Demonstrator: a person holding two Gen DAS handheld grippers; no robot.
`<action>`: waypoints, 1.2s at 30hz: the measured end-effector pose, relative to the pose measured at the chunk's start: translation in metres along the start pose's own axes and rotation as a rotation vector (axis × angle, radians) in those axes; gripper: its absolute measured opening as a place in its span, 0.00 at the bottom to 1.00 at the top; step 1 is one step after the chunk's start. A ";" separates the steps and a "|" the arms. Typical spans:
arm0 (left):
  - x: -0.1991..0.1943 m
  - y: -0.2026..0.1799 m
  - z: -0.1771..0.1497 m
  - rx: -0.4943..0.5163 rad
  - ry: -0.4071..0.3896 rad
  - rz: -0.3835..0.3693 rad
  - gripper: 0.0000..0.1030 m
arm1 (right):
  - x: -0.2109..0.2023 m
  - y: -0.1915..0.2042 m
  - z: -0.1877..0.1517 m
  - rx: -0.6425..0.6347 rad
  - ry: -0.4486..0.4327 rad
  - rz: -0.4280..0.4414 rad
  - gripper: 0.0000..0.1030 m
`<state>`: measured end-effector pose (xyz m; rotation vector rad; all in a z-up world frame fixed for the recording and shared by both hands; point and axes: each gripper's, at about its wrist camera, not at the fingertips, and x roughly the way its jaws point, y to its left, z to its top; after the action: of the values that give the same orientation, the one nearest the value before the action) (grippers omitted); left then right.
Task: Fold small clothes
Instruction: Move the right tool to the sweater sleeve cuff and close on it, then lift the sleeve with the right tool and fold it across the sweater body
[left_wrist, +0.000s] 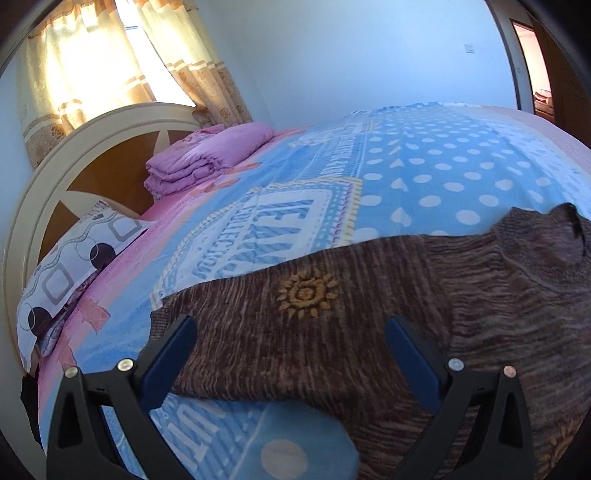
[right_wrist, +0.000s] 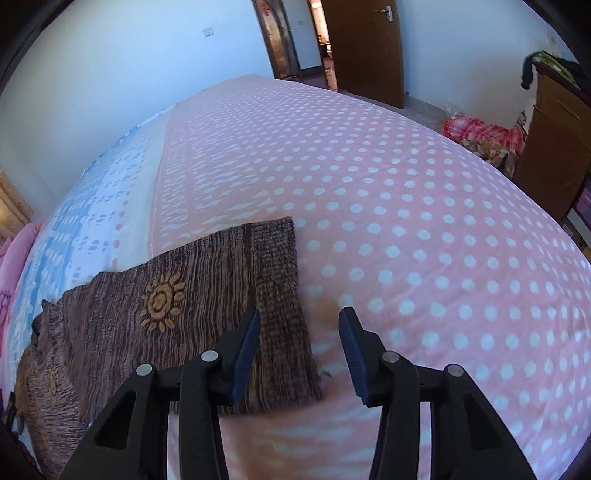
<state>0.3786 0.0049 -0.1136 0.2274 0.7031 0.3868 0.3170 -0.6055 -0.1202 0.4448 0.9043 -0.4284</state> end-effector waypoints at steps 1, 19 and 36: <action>0.005 0.003 0.000 -0.007 0.009 0.012 1.00 | 0.005 0.003 0.001 -0.020 0.004 -0.009 0.42; 0.034 0.023 -0.009 -0.112 0.093 -0.034 1.00 | -0.084 0.093 0.023 -0.213 -0.130 0.067 0.07; 0.037 0.031 -0.014 -0.162 0.080 -0.123 1.00 | -0.142 0.301 -0.028 -0.507 -0.141 0.227 0.06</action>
<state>0.3868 0.0497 -0.1349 0.0158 0.7565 0.3350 0.3809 -0.3178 0.0371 0.0478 0.7803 -0.0144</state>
